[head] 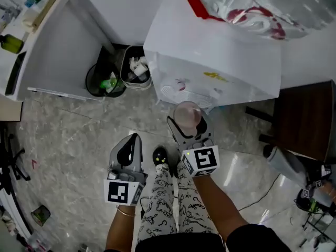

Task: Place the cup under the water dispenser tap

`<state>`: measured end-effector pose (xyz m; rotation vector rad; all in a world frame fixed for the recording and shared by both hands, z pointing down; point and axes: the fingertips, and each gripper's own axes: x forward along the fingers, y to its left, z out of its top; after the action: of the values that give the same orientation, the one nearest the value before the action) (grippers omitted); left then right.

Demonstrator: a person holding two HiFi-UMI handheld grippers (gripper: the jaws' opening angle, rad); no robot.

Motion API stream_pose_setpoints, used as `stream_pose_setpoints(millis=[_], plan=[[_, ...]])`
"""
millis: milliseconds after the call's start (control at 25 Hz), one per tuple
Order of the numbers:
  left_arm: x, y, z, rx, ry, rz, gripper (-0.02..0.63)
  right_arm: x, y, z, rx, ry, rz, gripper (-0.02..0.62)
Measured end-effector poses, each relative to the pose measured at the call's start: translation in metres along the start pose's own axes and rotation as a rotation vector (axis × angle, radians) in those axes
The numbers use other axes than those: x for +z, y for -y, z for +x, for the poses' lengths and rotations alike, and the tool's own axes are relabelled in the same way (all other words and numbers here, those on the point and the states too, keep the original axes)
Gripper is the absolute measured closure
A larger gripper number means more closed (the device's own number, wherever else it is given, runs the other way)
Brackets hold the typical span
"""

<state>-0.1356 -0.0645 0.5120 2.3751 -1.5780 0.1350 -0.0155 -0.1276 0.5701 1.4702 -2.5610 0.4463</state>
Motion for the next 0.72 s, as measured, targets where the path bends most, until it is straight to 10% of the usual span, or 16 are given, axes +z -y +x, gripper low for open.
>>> stream_pose_setpoints(millis=[360,720], plan=[[-0.113,-0.003,0.0,-0.001,-0.172,-0.044,0.617,-0.108,0.045,0.072,-0.147,-0.027,-0.025,0.25],[-0.116,-0.002,0.007,-0.018,-0.208,-0.048,0.617,-0.112,0.061,0.101,-0.218,-0.043,-0.014,0.25]])
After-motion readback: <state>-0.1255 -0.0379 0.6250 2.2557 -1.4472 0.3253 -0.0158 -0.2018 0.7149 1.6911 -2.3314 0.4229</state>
